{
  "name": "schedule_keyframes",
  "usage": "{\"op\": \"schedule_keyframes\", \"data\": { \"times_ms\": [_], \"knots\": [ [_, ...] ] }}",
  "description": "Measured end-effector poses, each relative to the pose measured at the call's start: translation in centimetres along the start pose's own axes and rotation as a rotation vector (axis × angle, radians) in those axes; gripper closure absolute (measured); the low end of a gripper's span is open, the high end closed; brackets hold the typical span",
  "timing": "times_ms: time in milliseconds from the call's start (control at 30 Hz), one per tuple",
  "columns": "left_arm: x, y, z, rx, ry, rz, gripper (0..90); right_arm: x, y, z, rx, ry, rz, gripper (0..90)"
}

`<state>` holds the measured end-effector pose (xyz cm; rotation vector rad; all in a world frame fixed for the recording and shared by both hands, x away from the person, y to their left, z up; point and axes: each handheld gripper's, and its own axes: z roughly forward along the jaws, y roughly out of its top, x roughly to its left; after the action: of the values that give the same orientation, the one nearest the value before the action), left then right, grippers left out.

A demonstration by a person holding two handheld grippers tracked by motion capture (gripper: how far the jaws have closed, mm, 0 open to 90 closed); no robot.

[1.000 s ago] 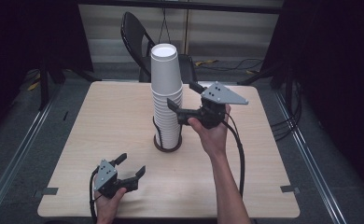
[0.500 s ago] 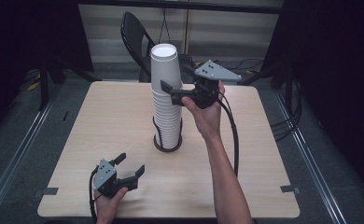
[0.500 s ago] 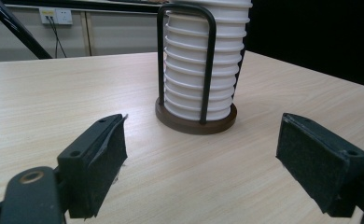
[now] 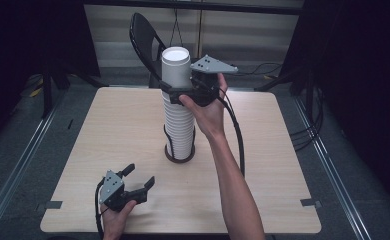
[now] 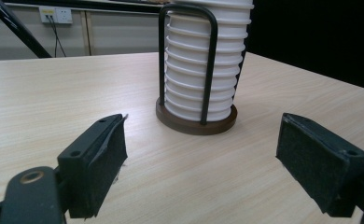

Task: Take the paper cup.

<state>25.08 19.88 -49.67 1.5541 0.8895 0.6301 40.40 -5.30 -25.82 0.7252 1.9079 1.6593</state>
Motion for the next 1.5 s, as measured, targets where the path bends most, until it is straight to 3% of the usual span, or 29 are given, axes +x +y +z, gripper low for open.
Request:
{"op": "schedule_keyframes", "data": {
  "times_ms": [233,667,800,1300,1500],
  "knots": [
    [0.0,0.0,0.0,-0.005,0.002,-0.026,15.8,0.0,-0.5,0.9,0.039,-0.018,-0.007,9.8],
    [0.0,0.0,0.0,0.003,-0.004,-0.014,15.8,-0.1,-0.9,1.2,0.046,-0.016,0.001,11.3],
    [0.0,0.1,0.1,0.014,0.008,0.001,15.9,-0.1,-0.6,1.1,0.032,-0.018,-0.003,11.5],
    [-0.1,0.1,0.2,0.023,0.021,-0.003,16.1,-0.1,0.8,0.6,-0.021,-0.03,0.009,11.5],
    [0.1,0.1,0.2,0.019,0.025,-0.014,16.0,0.0,1.6,0.5,-0.03,-0.014,0.014,11.7]
  ]
}}
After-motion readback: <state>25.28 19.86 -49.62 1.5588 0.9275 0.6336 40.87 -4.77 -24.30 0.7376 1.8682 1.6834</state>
